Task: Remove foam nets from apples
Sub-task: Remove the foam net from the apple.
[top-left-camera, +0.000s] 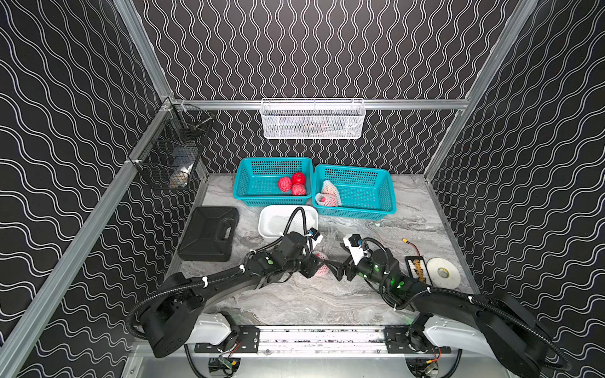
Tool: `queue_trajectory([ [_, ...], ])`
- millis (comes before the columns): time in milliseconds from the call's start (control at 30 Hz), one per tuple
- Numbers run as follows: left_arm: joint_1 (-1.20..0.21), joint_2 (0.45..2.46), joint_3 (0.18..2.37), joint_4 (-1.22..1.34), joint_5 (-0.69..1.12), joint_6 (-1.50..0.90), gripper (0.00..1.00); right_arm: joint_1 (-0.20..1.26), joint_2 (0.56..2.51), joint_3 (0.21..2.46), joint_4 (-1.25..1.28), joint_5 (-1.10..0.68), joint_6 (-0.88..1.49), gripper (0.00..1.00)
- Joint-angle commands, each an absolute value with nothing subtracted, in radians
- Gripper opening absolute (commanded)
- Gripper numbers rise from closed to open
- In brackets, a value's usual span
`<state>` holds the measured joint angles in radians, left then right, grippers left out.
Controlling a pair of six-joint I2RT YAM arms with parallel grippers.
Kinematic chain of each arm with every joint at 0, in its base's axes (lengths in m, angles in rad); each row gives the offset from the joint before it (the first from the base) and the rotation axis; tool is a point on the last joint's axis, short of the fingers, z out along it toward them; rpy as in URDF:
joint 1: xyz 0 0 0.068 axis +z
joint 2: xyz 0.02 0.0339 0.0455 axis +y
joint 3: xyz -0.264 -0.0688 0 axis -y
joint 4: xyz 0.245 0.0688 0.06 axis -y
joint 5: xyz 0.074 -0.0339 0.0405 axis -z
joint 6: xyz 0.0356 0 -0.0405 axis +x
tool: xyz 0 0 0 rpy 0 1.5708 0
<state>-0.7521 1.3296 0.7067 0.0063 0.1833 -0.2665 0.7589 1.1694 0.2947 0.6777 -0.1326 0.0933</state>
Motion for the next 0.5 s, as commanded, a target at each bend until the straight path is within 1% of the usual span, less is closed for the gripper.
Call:
queue_trajectory([
  [0,-0.753,1.310,0.725,0.019,0.173,-0.261,0.54,0.760,1.164,0.296,0.713,-0.117,0.095,1.00],
  [100,-0.753,1.296,0.747,-0.003,0.164,-0.256,0.56,0.760,1.158,0.293,0.710,-0.102,0.100,1.00],
  [133,-0.753,1.290,0.754,-0.013,0.158,-0.259,0.60,0.760,1.158,0.291,0.713,-0.096,0.098,1.00],
  [200,-0.753,1.270,0.756,-0.025,0.142,-0.273,0.71,0.760,1.152,0.287,0.715,-0.086,0.098,1.00],
  [233,-0.754,1.255,0.756,-0.032,0.128,-0.282,0.79,0.760,1.147,0.285,0.715,-0.083,0.099,1.00],
  [267,-0.753,1.240,0.750,-0.036,0.115,-0.286,0.92,0.760,1.139,0.281,0.717,-0.077,0.099,1.00],
  [300,-0.753,1.230,0.741,-0.035,0.106,-0.289,0.99,0.760,1.133,0.275,0.719,-0.069,0.100,1.00],
  [367,-0.753,1.216,0.726,-0.046,0.071,-0.298,0.99,0.759,1.117,0.266,0.728,-0.050,0.103,1.00],
  [467,-0.754,1.248,0.737,-0.085,0.064,-0.291,0.99,0.760,1.106,0.252,0.739,-0.034,0.107,1.00],
])
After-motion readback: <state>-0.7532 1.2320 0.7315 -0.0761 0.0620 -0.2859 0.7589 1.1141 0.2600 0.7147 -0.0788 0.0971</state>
